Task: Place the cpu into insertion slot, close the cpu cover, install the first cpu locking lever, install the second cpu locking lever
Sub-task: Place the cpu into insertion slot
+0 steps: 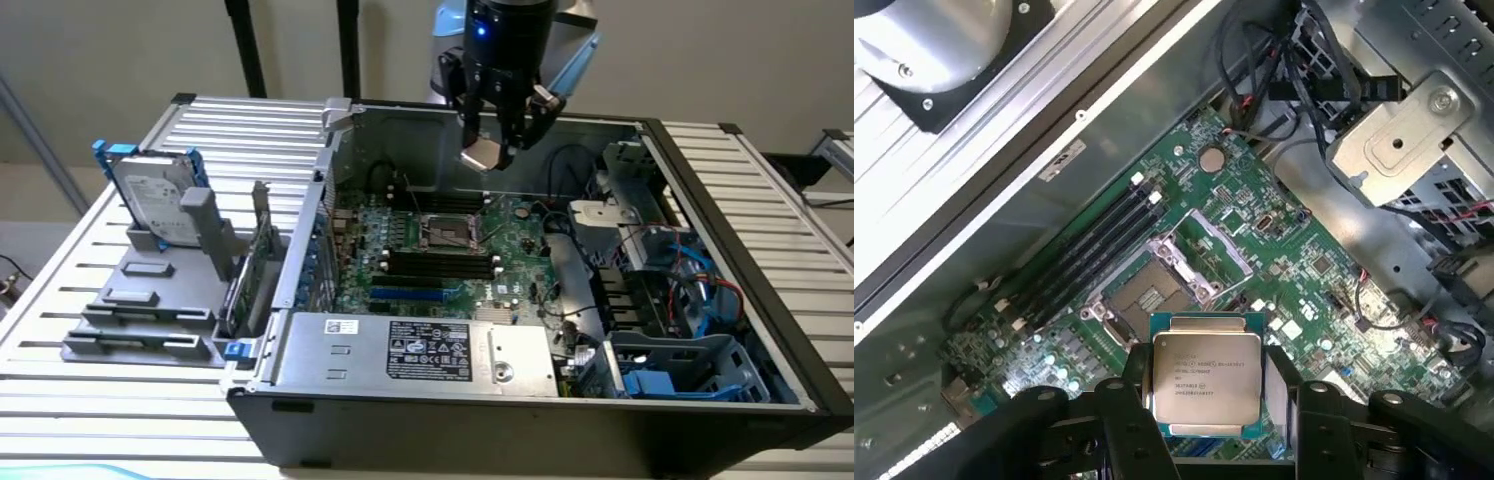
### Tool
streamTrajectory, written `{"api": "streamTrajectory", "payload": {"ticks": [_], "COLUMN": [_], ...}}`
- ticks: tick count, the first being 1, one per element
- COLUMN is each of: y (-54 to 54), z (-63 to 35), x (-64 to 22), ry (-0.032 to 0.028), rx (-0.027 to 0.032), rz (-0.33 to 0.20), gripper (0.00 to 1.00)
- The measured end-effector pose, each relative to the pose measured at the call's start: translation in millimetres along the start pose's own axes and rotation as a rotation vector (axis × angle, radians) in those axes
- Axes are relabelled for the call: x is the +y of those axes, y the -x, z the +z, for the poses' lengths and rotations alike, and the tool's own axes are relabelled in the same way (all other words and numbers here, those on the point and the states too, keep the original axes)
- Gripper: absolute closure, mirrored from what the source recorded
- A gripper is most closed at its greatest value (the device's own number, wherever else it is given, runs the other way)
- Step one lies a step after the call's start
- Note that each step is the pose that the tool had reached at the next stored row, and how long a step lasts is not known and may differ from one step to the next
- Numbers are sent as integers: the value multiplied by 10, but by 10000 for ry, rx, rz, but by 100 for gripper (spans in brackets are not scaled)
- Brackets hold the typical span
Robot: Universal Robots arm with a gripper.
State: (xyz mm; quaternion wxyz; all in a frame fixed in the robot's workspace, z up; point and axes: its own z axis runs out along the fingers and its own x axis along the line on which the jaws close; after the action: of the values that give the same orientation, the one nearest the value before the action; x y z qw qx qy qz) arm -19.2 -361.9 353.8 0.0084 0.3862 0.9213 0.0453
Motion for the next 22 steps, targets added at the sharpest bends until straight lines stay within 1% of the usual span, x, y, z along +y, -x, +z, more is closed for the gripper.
{"api": "streamTrajectory", "payload": {"ticks": [11,22], "y": [0,-3], "z": [0,0], "x": [0,-3], "ry": [40,67], "rx": [-146,-262], "rz": [1717,3178], "gripper": [46,46]}}
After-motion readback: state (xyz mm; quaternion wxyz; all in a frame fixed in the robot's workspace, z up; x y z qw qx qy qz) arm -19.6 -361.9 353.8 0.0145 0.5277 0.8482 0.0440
